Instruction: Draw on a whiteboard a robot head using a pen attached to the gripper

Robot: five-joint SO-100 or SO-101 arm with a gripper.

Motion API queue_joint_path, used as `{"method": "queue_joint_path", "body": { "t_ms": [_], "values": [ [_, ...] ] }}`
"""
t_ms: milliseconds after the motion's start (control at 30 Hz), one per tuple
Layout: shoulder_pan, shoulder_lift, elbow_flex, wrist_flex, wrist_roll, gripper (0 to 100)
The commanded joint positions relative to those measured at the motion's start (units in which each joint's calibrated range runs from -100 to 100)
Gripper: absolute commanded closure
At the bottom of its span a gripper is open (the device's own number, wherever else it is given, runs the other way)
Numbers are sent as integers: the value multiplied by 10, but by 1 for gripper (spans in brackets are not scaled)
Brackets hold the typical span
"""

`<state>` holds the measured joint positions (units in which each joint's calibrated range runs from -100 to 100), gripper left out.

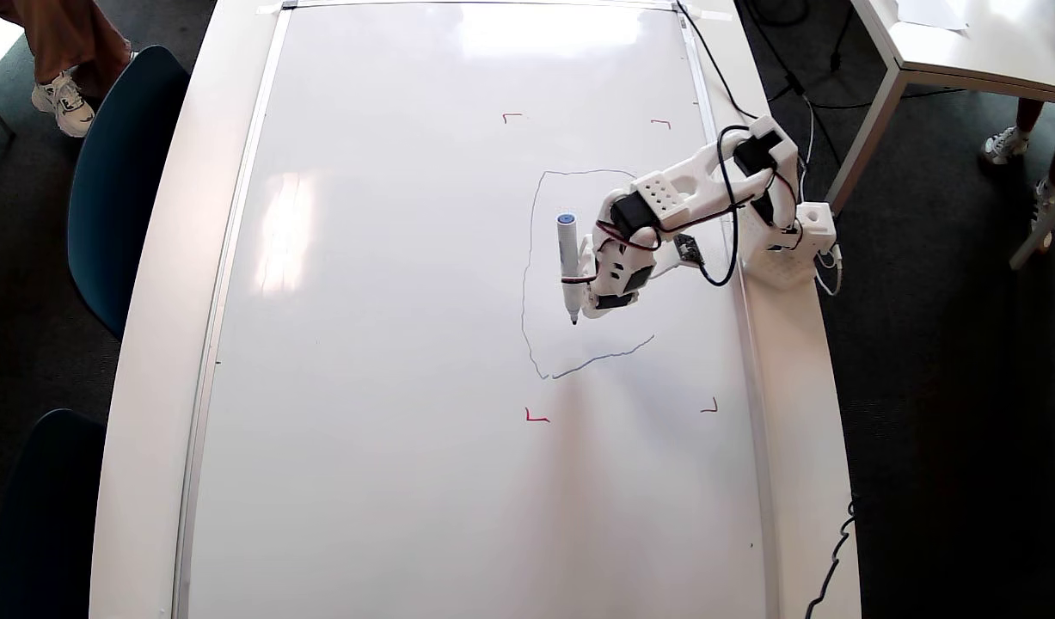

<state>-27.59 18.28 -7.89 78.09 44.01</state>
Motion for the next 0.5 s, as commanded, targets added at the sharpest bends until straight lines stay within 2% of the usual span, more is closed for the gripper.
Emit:
{"method": "queue_joint_path", "body": {
  "t_ms": [0, 467],
  "values": [
    [4, -34, 25, -59, 4, 99],
    [4, 7, 32, -109, 2, 99]
  ]
}}
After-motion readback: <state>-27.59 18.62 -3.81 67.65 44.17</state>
